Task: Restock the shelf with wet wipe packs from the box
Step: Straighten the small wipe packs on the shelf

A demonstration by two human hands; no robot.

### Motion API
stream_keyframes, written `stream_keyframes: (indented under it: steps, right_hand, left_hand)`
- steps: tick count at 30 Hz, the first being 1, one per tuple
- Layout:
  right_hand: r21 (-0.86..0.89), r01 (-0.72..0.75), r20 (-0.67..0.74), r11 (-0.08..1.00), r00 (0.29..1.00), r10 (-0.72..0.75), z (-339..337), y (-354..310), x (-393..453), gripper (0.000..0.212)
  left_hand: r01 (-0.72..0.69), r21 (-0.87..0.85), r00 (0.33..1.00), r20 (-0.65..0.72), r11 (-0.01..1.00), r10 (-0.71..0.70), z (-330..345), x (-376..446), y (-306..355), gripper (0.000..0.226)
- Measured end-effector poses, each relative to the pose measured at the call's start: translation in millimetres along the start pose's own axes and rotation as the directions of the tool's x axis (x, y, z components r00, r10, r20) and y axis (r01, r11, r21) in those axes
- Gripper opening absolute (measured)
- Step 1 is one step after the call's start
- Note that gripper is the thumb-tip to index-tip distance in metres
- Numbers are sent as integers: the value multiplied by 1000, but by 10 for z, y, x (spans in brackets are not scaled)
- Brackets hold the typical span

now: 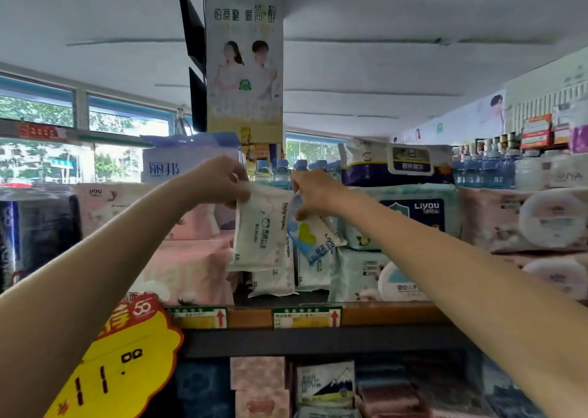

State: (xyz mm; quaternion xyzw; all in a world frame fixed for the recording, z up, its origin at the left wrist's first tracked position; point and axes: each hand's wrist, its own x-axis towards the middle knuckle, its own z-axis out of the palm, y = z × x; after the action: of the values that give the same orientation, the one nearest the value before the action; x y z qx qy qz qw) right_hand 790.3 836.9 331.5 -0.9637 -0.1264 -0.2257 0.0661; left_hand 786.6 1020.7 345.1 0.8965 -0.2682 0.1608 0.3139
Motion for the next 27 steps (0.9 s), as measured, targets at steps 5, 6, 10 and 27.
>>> stream_keyframes:
  steps: [5, 6, 10, 27]
  right_hand:
    - [-19, -4, -29, 1000, 1000, 3, -46, -55, 117, 40]
    - [-15, -45, 28, 999, 999, 45, -8, -16, 126, 38]
    - [-211, -86, 287, 974, 947, 146, 251, 150, 67, 30]
    - [321, 93, 1, 942, 995, -98, 20, 171, -11, 40]
  left_hand:
    - [55, 133, 998, -2, 990, -55, 112, 160, -70, 18]
    - [73, 139, 997, 10, 988, -75, 126, 184, -92, 20]
    - [109, 212, 992, 37, 971, -119, 191, 272, -160, 24]
    - [31, -116, 994, 104, 993, -18, 243, 507, 125, 12]
